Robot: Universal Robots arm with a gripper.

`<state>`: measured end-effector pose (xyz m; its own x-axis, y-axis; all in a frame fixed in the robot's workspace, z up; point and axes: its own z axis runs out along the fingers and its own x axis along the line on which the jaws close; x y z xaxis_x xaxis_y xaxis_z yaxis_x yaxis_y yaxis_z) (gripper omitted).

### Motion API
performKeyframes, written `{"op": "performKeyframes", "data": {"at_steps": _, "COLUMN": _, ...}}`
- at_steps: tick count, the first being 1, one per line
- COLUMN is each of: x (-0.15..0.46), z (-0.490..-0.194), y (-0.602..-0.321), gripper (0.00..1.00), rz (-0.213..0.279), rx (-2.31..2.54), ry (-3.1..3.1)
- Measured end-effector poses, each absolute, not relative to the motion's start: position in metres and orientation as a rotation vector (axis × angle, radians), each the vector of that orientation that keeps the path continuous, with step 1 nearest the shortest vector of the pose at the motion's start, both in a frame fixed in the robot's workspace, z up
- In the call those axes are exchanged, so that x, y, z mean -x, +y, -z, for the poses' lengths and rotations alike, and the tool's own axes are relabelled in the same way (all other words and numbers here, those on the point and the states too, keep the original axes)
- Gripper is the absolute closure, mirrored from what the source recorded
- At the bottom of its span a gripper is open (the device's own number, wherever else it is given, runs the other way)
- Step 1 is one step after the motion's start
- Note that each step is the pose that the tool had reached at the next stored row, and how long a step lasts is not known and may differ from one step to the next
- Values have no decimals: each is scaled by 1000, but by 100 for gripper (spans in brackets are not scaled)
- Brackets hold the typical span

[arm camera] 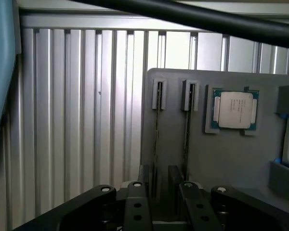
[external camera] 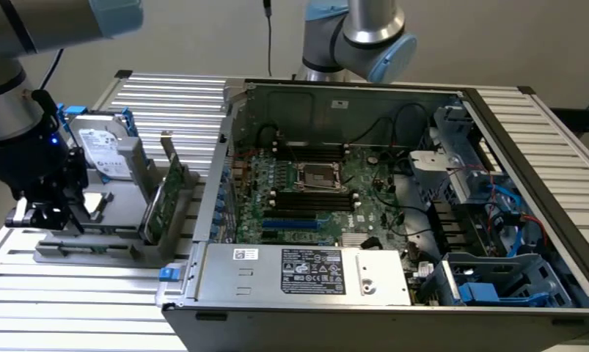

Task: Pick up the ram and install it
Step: 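Pick up the ram and move it above insertion slot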

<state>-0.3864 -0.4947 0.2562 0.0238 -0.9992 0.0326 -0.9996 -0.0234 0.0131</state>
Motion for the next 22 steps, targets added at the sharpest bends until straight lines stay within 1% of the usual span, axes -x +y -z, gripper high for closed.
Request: {"op": "performKeyframes", "data": {"at_steps": 22, "x": 390, "z": -216, "y": -495, "gripper": 69, "rz": -22, "rx": -2230, "ry": -2166}}
